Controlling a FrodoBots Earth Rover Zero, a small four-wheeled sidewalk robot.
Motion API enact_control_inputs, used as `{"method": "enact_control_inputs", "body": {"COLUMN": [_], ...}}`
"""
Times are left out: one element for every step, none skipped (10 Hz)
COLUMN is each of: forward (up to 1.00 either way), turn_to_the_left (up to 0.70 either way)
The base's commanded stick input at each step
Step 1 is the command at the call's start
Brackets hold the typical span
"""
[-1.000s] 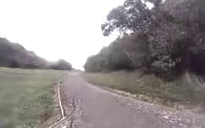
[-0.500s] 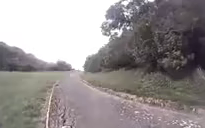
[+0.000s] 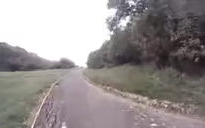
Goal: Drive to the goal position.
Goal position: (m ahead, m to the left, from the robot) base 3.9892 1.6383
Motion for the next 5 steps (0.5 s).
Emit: {"method": "enact_control_inputs", "body": {"forward": [0.85,0.85,0.85,0.85,0.85], "turn_to_the_left": [0.27,0.27,0.27,0.27,0.27]}}
